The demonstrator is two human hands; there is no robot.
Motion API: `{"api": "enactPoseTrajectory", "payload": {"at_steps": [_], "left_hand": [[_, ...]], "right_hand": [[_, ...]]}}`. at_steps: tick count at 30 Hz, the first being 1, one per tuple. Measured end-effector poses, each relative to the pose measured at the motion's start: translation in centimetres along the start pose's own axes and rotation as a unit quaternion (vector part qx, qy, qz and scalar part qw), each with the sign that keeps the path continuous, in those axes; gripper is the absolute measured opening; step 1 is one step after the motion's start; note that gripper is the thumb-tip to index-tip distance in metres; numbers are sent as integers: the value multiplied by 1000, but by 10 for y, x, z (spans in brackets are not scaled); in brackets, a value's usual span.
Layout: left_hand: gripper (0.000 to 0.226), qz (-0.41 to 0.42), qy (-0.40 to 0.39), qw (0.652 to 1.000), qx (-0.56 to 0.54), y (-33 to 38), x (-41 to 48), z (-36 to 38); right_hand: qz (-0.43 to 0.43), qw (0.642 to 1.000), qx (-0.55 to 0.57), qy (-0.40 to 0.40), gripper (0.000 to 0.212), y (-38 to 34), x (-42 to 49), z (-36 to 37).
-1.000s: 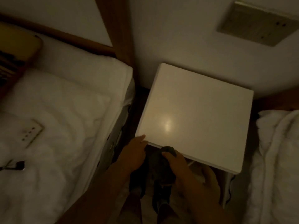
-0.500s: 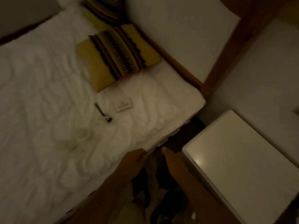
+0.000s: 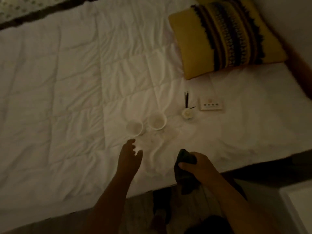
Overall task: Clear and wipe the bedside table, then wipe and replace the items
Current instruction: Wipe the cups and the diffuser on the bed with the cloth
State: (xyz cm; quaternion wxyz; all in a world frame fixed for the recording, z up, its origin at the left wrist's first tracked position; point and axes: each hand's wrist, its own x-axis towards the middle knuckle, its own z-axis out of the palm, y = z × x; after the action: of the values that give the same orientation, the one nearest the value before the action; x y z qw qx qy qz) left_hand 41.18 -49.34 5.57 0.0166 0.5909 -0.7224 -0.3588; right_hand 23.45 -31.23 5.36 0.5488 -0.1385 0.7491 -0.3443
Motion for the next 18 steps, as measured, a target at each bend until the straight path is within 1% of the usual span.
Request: {"api": "enactPoseTrajectory", "payload": {"at_steps": [1, 2, 4, 6, 10, 13, 16, 18], "left_hand": [[62, 6, 4, 1000, -1, -8, 14, 0], [71, 9, 5, 1000, -3, -25, 34, 1], [88, 37, 9, 999, 3, -26, 52, 6], [100, 50, 12, 999, 5, -36, 81, 14], [113, 83, -6, 996, -11, -40, 118, 31], [109, 107, -16, 994, -25, -33, 135, 35], [100, 74, -13, 996, -58, -29, 147, 26], [98, 53, -41, 995, -68, -28, 147, 13]], "right_hand": [[9, 999, 47, 0, 38, -6, 9, 10], [23, 995, 97, -4, 36, -8, 26, 28], [38, 981, 189, 7, 34, -12, 30, 37], [40, 975, 218, 21, 30, -14, 49, 55], [32, 972, 228, 41, 22, -24, 69, 76], [18, 979, 200, 46, 25, -37, 76, 83], [-9, 988, 141, 66, 27, -56, 82, 87], [-58, 990, 101, 85, 37, -73, 81, 89]]}}
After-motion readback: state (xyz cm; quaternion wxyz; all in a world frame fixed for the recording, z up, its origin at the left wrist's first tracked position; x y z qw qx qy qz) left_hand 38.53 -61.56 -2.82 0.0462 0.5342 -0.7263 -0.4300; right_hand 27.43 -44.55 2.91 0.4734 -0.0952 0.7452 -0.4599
